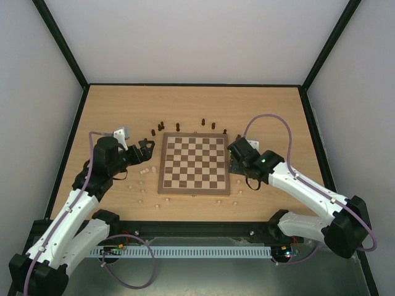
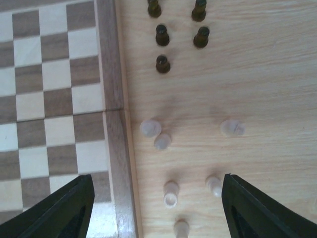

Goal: Set up the chess pieces on the board
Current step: Pick up the chess piece at the center of the board.

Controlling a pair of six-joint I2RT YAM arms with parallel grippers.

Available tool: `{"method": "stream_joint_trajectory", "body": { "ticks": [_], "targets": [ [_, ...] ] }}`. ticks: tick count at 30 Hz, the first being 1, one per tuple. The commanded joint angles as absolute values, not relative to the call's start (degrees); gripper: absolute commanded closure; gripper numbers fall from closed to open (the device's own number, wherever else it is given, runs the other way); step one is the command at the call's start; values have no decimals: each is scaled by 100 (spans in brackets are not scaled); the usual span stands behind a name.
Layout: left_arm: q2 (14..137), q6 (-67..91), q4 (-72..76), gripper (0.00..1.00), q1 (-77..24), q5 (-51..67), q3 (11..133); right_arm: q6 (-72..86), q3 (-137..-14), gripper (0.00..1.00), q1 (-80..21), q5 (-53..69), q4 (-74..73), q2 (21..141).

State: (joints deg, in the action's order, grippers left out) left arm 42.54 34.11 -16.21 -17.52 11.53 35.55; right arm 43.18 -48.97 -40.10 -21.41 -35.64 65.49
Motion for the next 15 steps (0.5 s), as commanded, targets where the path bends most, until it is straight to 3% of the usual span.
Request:
{"method": "stream_joint_trajectory", "body": {
  "ticks": [1,9,15],
  "targets": [
    [4295,3458,-1684,0,-1813,1072,3520,4990,-4804,32,-4433,-2360,-4270,6411],
    [4352,3462,-1618,0,-1863,1081,3498,5428,-4268,48,-4676,-2270,-3970,6697],
    [4325,3458,-1611,1,-1880,1102,3481,5485,-3947,54,-4677,-2106,-3587,6649]
  ]
}}
